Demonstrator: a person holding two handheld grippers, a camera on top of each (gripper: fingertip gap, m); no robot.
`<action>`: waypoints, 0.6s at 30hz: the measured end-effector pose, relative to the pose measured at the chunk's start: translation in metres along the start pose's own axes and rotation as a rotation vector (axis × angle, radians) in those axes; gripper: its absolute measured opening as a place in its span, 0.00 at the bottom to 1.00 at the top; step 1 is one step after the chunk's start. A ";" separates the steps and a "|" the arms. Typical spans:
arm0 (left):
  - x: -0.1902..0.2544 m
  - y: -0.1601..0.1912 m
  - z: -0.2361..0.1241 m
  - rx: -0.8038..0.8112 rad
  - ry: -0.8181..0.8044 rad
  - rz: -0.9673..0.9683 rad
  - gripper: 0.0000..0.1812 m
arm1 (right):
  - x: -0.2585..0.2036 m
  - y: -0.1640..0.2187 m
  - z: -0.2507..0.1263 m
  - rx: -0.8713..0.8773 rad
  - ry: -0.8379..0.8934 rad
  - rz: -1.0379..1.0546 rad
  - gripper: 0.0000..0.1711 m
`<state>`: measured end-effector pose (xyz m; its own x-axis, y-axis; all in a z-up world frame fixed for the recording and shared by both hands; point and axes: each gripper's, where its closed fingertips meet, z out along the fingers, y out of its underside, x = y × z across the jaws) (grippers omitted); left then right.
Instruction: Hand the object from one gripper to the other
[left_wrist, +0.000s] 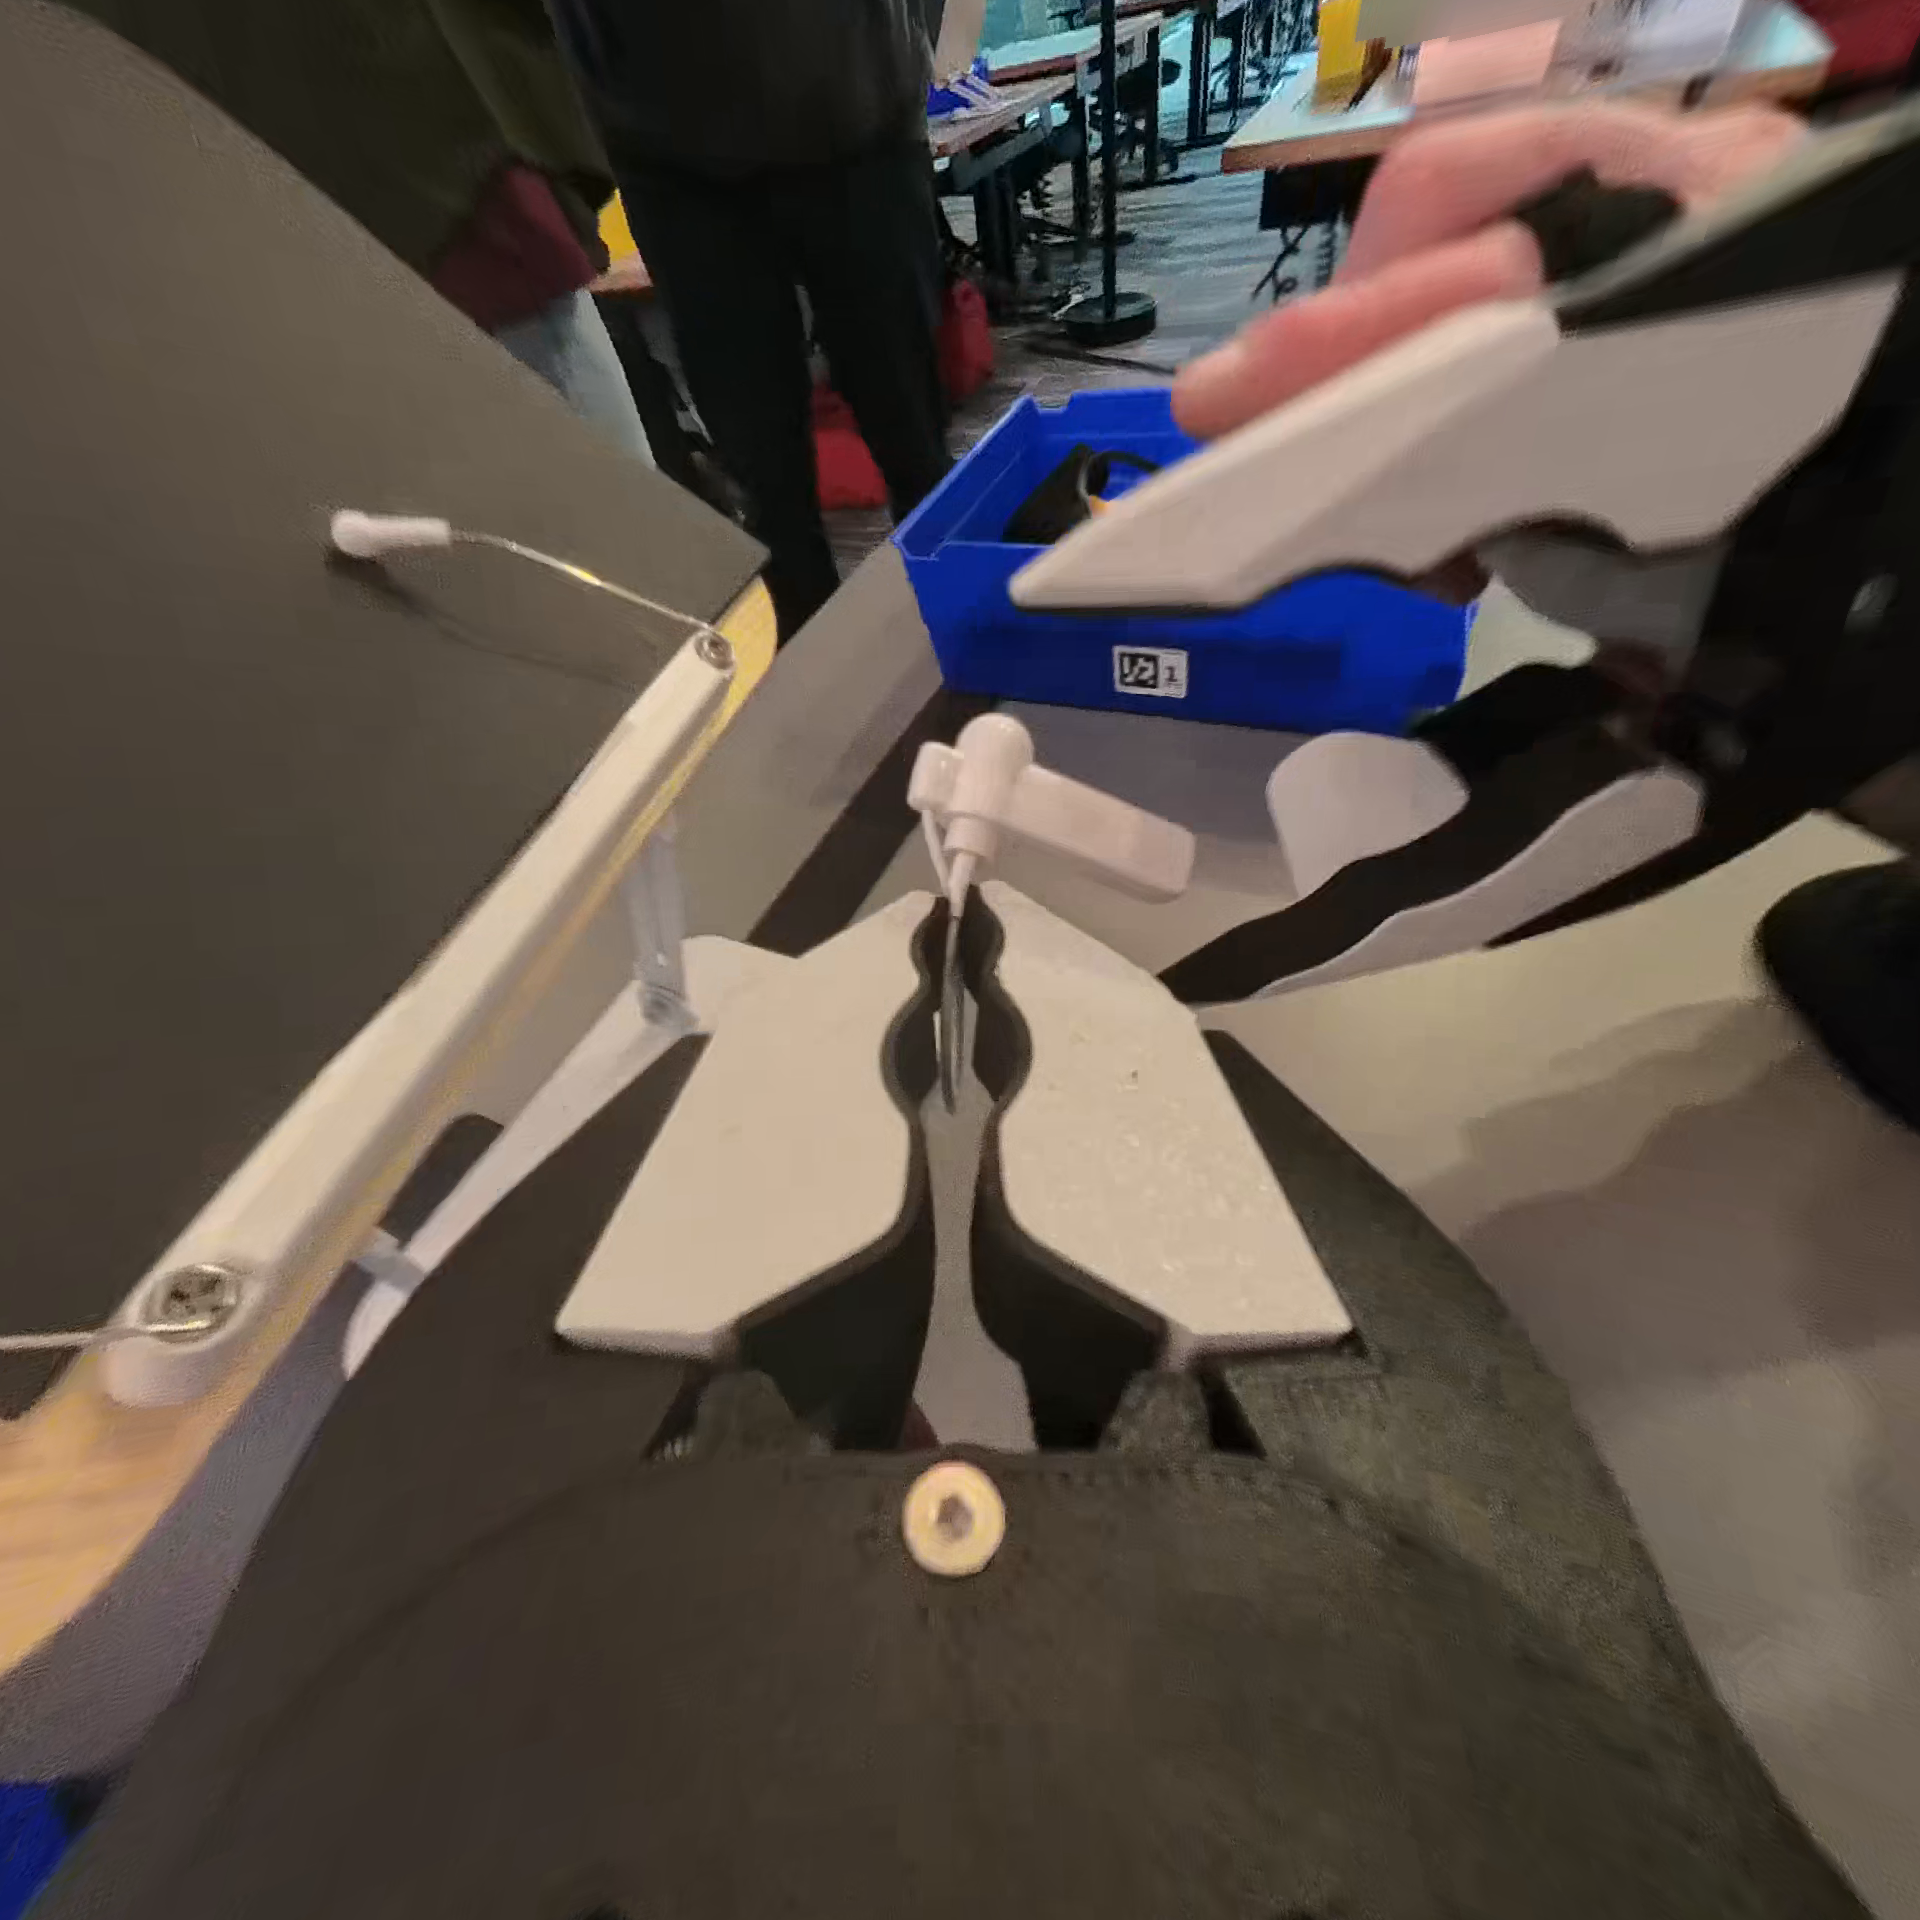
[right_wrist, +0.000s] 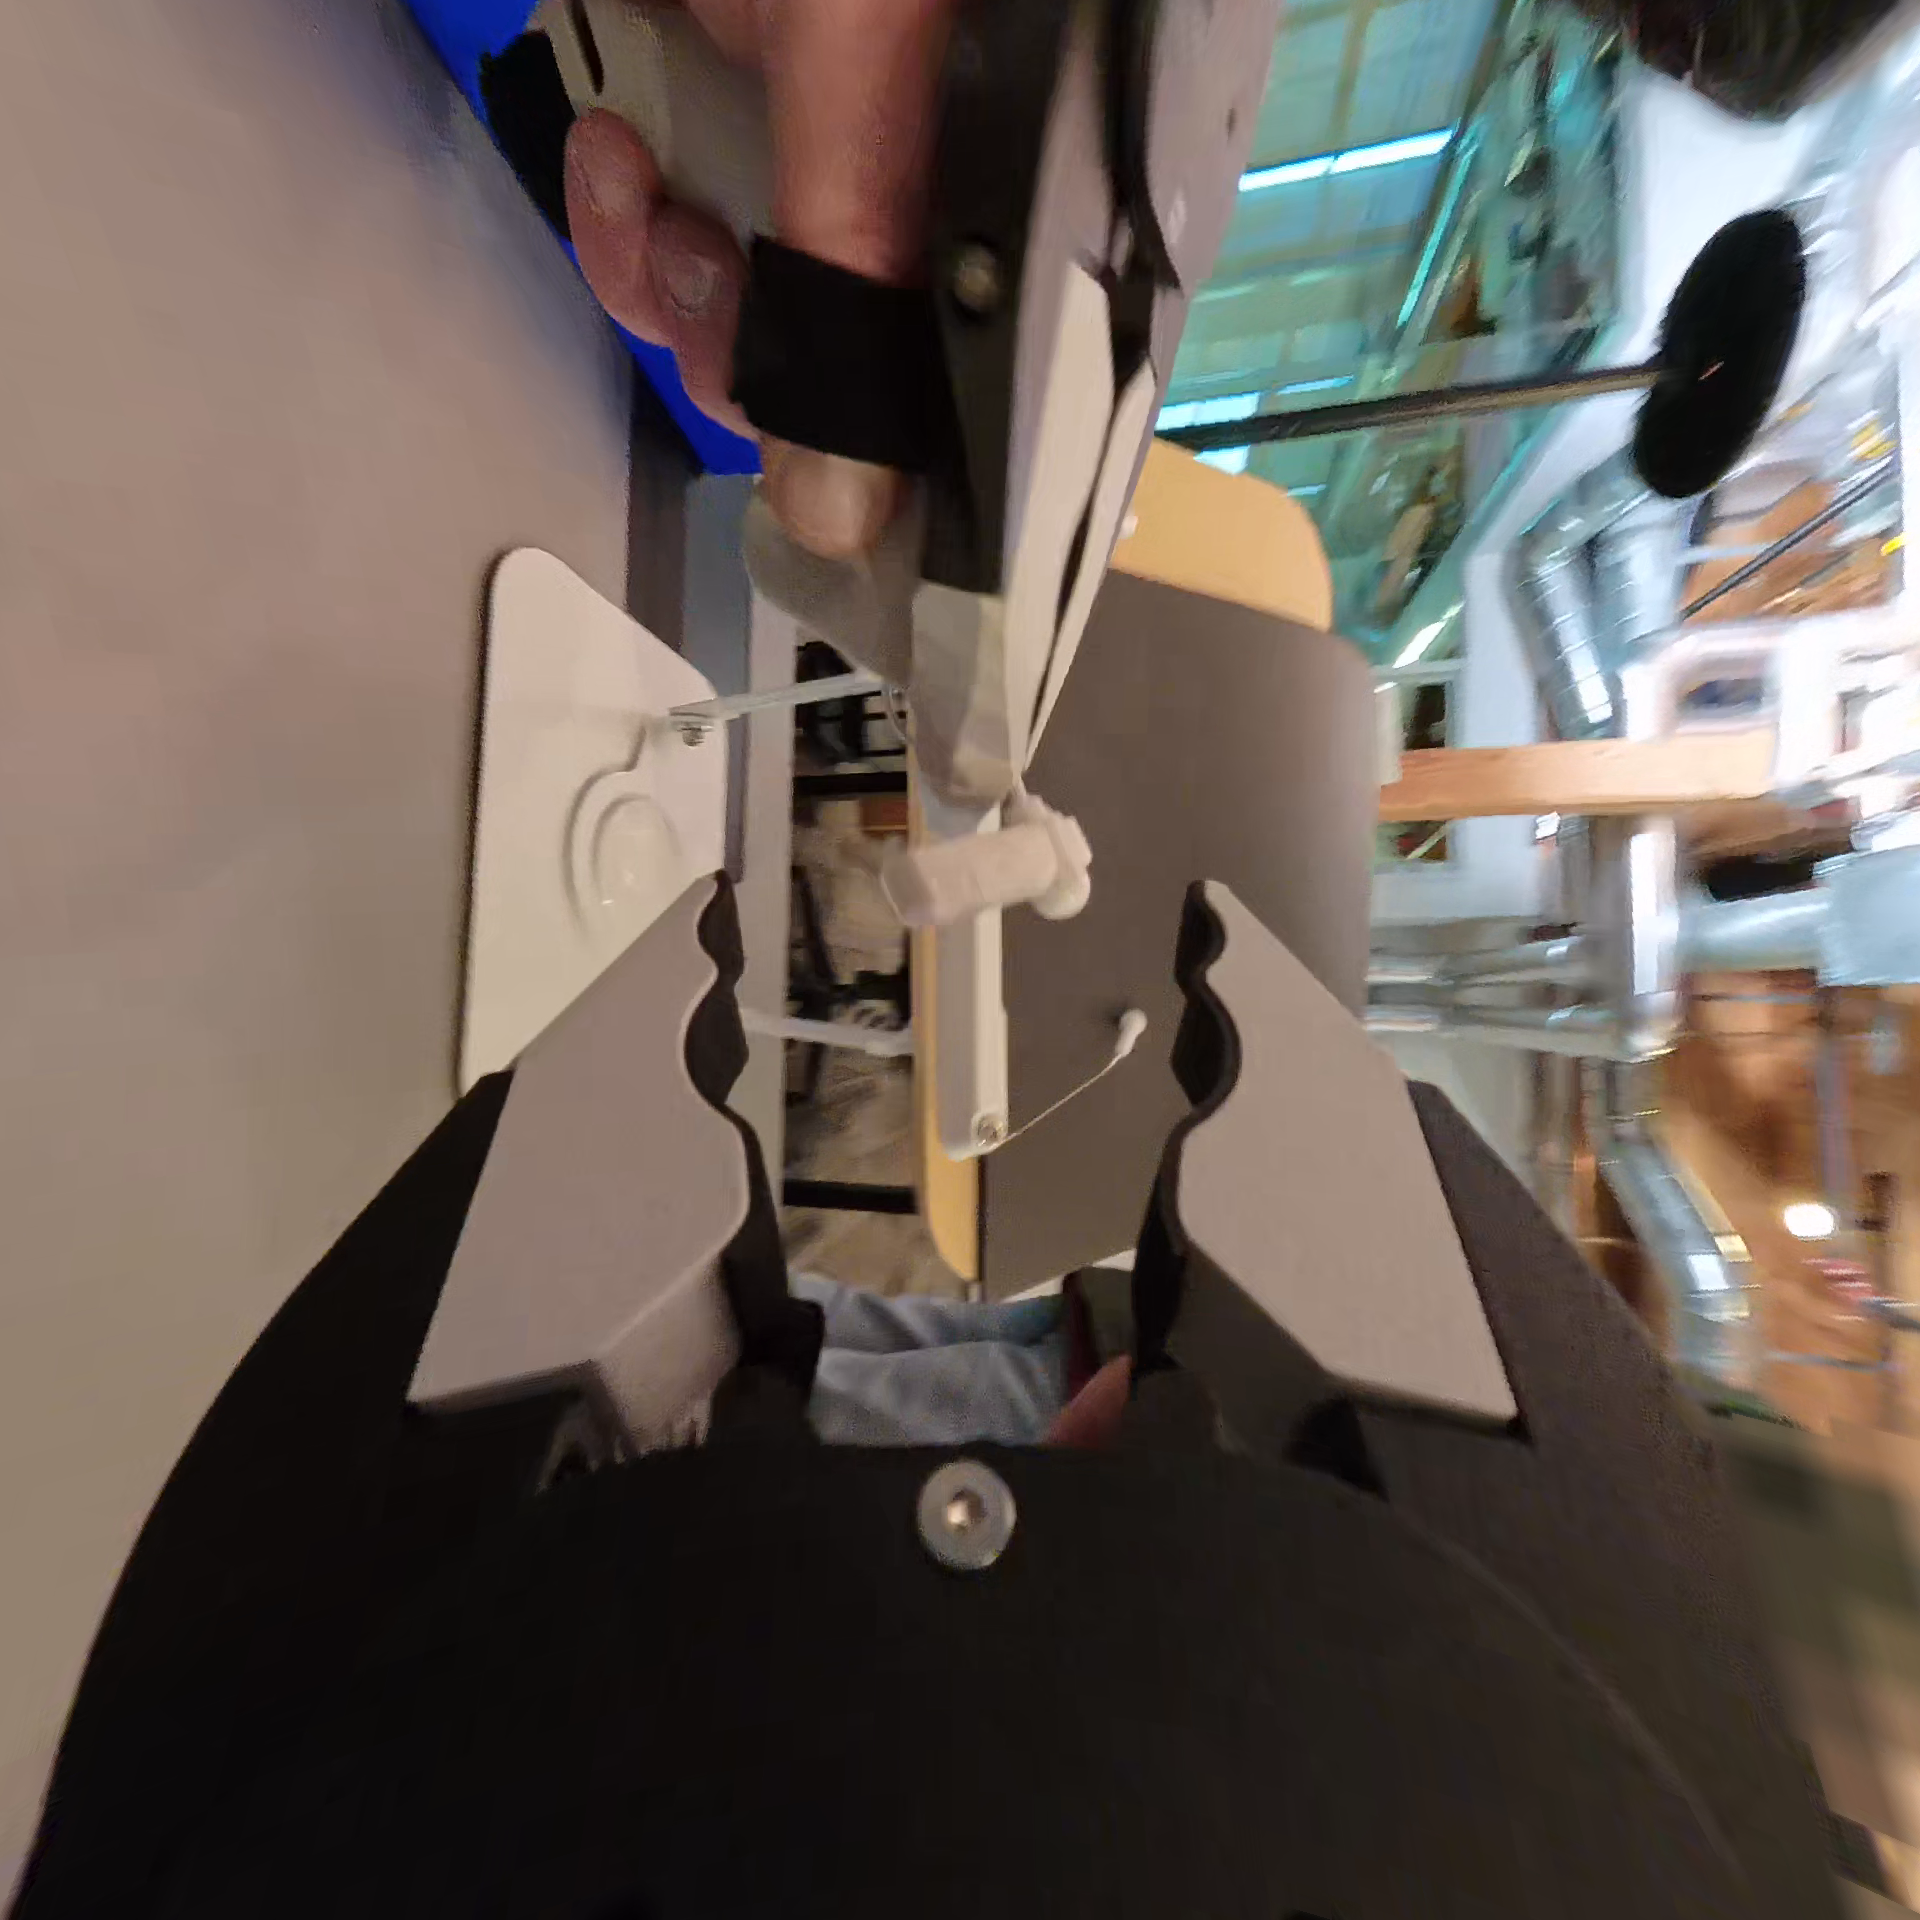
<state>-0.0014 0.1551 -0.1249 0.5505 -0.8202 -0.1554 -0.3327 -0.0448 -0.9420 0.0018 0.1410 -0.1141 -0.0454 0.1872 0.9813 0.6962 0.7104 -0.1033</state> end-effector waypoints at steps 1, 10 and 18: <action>0.000 0.002 0.000 -0.008 0.022 -0.033 0.01 | 0.002 -0.002 0.005 -0.004 0.048 -0.032 0.44; 0.001 0.011 0.000 -0.047 0.109 -0.157 0.01 | 0.004 -0.001 0.016 -0.044 0.182 -0.090 0.06; 0.003 0.002 -0.004 0.000 0.137 -0.180 0.01 | 0.011 -0.001 0.011 -0.013 0.199 -0.030 0.05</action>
<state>-0.0034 0.1499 -0.1266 0.4918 -0.8688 0.0569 -0.2383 -0.1972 -0.9510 -0.0078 0.1498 -0.1045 0.0754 0.0270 0.9968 0.7062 0.7043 -0.0725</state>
